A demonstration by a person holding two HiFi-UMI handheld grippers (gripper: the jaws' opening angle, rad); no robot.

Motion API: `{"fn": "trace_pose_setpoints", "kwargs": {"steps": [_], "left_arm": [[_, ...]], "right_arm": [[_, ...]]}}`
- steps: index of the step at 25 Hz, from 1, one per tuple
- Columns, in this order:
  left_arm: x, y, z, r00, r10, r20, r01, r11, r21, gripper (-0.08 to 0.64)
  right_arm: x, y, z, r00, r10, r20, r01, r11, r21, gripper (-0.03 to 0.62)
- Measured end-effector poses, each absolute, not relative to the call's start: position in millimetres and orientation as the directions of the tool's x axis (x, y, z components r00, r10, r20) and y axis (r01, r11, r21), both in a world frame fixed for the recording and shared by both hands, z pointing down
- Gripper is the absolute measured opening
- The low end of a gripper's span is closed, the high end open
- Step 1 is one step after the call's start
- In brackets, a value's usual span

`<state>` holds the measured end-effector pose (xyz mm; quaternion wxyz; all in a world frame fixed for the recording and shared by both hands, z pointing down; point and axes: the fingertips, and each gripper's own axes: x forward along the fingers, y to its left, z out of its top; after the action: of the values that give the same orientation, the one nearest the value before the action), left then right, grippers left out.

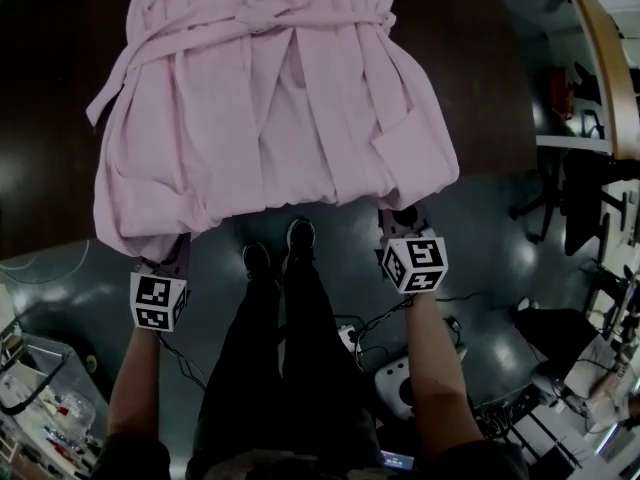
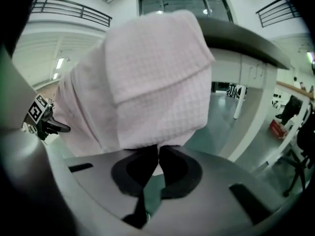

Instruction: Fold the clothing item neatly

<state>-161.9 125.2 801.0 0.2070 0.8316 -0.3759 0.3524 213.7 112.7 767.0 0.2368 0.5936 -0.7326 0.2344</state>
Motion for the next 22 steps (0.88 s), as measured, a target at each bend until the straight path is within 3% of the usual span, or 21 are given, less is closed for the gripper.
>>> {"fn": "trace_pose_setpoints", "kwargs": {"steps": [4,9,16,22], "left_arm": [[-152.3,172.4,737.2,0.562,-0.433,0.705,-0.713,-0.686,0.147,0.029],[-137.7,184.1,632.4,0.743,-0.389,0.545,-0.609,-0.732,0.306,0.029],[-140.2,142.4,462.1,0.924,-0.279,0.262,-0.371,-0.821,0.434,0.029],[-156.6,25.8,375.3,0.920,-0.378,0.105,-0.387,-0.836,0.389,0.029]], "right_arm": [[196.2,171.0,715.2,-0.178,-0.759,0.627,-0.984,0.145,-0.104,-0.002],[204.6,178.7,618.9,-0.165,-0.800,0.577,-0.986,0.117,-0.119,-0.002],[171.6,120.5,452.3,-0.384,-0.819,0.426,-0.917,0.393,-0.072,-0.002],[198.9,17.2,366.9,-0.425,-0.867,0.260,-0.904,0.424,-0.064,-0.002]]}}
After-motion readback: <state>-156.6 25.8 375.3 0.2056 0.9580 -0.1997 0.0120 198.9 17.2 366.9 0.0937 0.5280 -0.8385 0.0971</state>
